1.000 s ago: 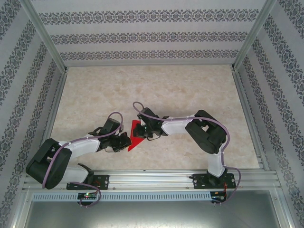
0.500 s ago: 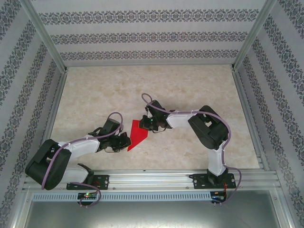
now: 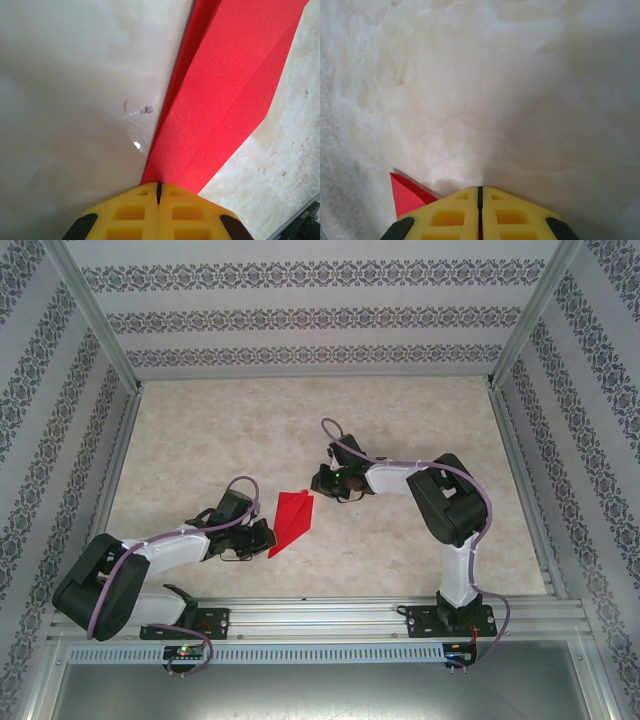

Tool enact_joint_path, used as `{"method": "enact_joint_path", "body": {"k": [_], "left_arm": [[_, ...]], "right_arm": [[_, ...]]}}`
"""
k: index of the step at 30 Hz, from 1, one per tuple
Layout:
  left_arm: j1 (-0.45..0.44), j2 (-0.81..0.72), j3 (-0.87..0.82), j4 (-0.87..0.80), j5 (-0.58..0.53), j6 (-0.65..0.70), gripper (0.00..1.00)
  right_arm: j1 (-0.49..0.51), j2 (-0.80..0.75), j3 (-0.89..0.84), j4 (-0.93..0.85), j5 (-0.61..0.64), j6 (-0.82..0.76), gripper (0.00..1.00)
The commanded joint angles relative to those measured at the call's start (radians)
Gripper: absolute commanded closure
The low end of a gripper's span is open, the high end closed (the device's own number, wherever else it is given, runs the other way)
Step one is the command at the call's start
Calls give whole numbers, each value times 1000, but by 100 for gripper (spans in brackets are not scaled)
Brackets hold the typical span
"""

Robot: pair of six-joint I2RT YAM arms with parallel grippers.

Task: Fold a paper plane with a square sheet of paper (pick it up from the middle)
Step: Fourth fold the wing at the center of the table.

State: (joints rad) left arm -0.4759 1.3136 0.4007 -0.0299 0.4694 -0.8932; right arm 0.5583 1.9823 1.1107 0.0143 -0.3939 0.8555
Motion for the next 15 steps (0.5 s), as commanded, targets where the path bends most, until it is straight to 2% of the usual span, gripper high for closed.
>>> {"method": "enact_joint_path", "body": {"k": [1,8,15], "left_arm": [[6,40,-65,-229,-90,32,98],[6,36,-48,-246,-88,50,97],[6,29,-42,-249,-83,58,97]], "right_arm": [[-3,-82,4,-59,39,-43,90],[98,-197,-82,11,24,-22,90],[238,-75,-73,101,-43,45,93]]}}
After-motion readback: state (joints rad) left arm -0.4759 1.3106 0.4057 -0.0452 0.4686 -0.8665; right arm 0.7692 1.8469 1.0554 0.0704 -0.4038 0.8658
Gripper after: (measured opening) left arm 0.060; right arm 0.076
